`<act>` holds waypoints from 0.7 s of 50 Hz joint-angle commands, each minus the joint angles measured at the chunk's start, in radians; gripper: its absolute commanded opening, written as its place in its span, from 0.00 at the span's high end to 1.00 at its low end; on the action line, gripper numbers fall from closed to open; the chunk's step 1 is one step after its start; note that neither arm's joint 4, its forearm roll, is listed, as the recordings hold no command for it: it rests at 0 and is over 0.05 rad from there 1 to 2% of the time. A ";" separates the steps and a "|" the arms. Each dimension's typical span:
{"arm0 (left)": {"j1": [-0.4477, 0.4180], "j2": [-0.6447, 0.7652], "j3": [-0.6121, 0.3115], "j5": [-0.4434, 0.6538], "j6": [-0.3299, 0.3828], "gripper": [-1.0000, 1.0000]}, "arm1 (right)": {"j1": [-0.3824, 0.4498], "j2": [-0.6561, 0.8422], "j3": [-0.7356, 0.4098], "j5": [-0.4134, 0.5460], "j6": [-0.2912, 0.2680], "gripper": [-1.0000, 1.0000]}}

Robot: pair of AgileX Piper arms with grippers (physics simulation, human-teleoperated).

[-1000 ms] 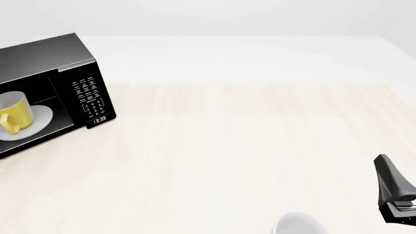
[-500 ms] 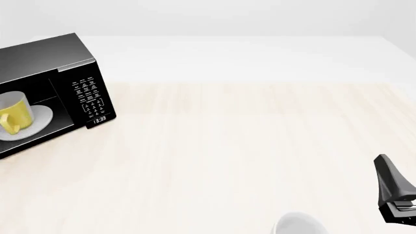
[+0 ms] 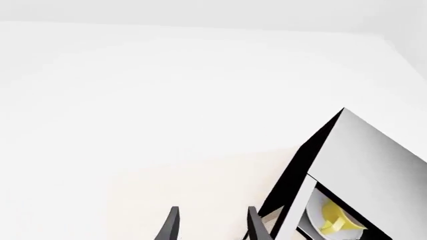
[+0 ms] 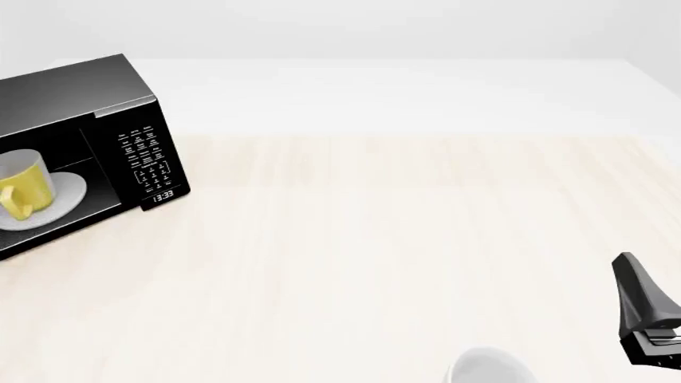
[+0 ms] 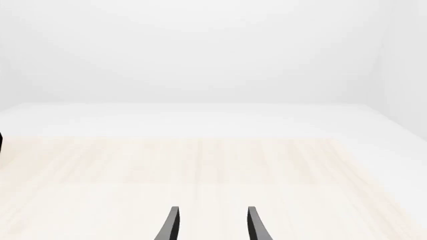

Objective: Put the yellow and white mug in the microwave and close it.

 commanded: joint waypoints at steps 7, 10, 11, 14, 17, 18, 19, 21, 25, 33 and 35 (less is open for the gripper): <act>0.114 0.027 0.032 -0.050 0.123 0.00 | 0.000 0.000 0.000 0.000 0.000 0.00; 0.119 0.024 0.036 -0.053 0.148 0.00 | 0.000 0.000 0.000 0.000 0.000 0.00; 0.114 0.025 0.040 -0.055 0.156 0.00 | 0.000 0.000 0.000 0.000 0.000 0.00; 0.118 0.027 0.051 -0.062 0.174 0.00 | 0.000 0.000 0.000 0.000 0.000 0.00; 0.127 0.027 0.068 -0.074 0.201 0.00 | 0.000 0.000 0.000 0.000 0.000 0.00; 0.134 0.029 0.075 -0.080 0.214 0.00 | 0.000 0.000 0.000 0.000 0.000 0.00; 0.134 0.031 0.079 -0.083 0.217 0.00 | 0.000 0.000 0.000 0.000 0.000 0.00; 0.137 0.033 0.089 -0.089 0.226 0.00 | 0.000 0.000 0.000 0.000 0.000 0.00; 0.142 0.039 0.107 -0.103 0.247 0.00 | 0.000 0.000 0.000 0.000 0.000 0.00; 0.130 0.060 0.145 -0.133 0.263 0.00 | 0.000 0.000 0.000 0.000 0.000 0.00; 0.124 0.068 0.153 -0.142 0.266 0.00 | 0.000 0.000 0.000 0.000 0.000 0.00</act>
